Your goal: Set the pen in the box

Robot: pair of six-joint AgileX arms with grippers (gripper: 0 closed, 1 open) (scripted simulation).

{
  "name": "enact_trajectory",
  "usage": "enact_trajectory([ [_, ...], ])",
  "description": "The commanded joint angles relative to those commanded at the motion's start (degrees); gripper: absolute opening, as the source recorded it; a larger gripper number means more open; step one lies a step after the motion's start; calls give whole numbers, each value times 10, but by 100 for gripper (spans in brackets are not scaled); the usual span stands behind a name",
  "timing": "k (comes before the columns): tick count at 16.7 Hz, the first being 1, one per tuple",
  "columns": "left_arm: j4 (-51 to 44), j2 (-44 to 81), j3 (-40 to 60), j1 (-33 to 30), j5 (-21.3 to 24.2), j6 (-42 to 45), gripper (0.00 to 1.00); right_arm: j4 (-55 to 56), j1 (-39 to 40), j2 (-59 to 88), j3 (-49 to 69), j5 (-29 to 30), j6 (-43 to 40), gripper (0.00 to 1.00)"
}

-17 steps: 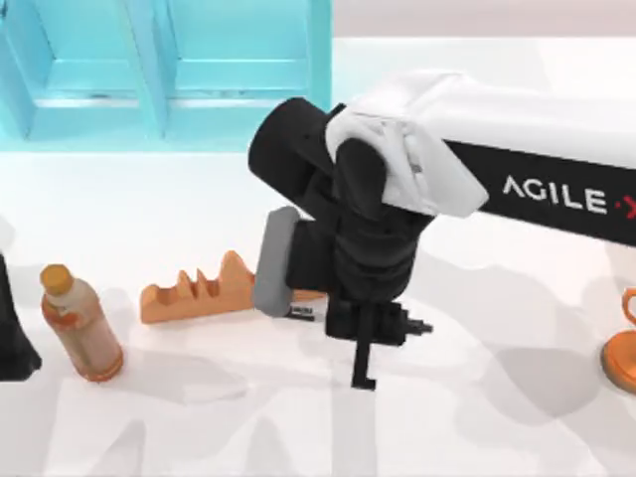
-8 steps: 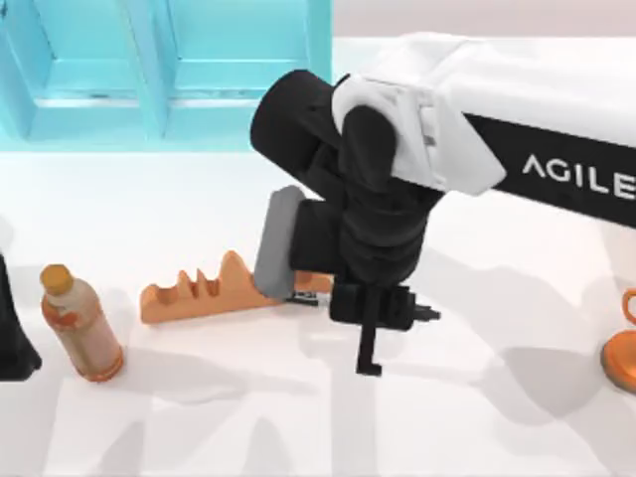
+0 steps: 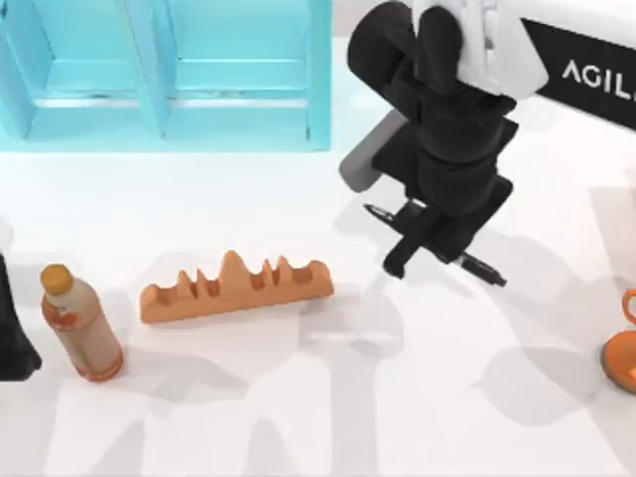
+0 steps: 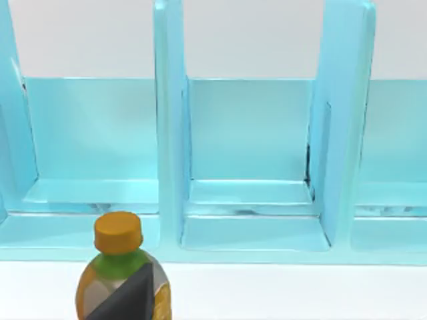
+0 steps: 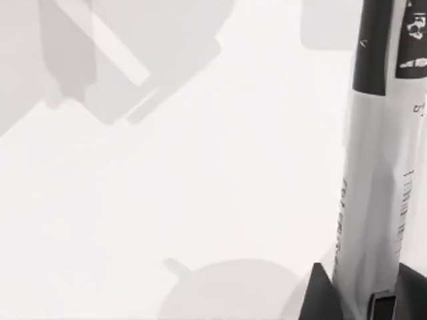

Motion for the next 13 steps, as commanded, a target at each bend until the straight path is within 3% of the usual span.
enact_trajectory([
  [13, 0, 0, 0, 0, 0, 0, 100, -126, -261, 63, 117, 8, 364, 0],
])
